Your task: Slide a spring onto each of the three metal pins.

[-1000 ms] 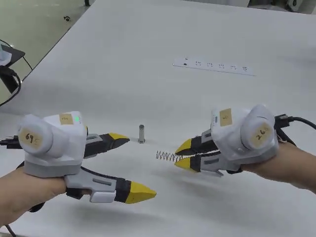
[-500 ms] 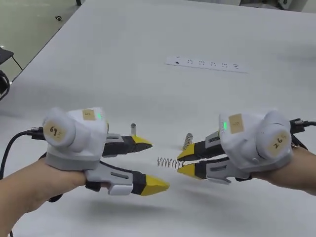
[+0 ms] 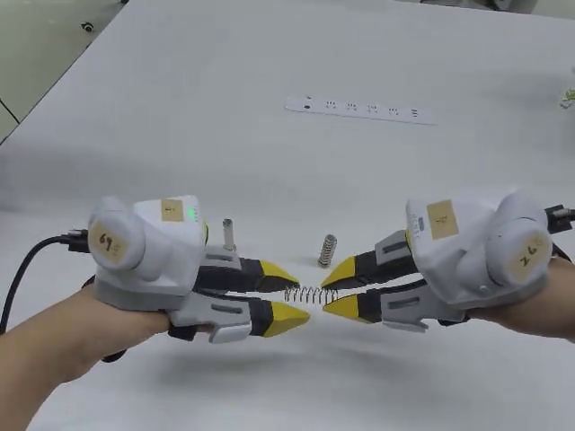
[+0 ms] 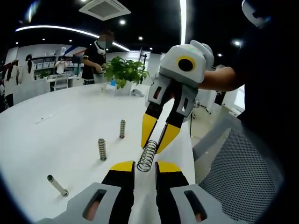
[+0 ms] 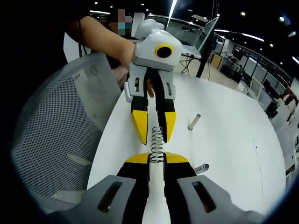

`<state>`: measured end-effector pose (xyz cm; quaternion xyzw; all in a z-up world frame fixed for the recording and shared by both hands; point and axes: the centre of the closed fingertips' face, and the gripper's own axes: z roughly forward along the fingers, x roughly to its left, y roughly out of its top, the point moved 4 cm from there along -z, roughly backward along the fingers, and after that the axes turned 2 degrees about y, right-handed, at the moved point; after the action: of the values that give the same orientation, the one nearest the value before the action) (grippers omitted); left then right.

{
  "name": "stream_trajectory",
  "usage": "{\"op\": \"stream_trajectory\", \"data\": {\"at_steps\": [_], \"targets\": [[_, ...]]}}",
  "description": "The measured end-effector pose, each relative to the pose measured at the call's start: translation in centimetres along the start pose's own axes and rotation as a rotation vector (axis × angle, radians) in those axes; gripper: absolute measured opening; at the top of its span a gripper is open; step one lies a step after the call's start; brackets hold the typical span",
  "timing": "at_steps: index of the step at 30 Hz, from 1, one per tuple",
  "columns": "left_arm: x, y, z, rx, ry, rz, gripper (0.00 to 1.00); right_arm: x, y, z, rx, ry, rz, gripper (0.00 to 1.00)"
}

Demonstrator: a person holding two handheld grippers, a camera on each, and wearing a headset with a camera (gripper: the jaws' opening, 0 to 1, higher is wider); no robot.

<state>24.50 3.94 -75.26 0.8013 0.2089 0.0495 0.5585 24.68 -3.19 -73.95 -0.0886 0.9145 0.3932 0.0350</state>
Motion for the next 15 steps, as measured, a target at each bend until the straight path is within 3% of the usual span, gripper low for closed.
{"op": "stream_trajectory", "data": {"at_steps": [2, 15], "targets": [[-0.01, 0.3, -0.03, -0.018, 0.0, -0.005, 0.05, 0.12, 0.07, -0.01, -0.001, 0.003, -0.001, 0.08], [-0.4, 0.63, 0.01, -0.025, -0.01, 0.02, 0.04, 0.25, -0.07, -0.21, -0.001, 0.003, -0.003, 0.08]]}}
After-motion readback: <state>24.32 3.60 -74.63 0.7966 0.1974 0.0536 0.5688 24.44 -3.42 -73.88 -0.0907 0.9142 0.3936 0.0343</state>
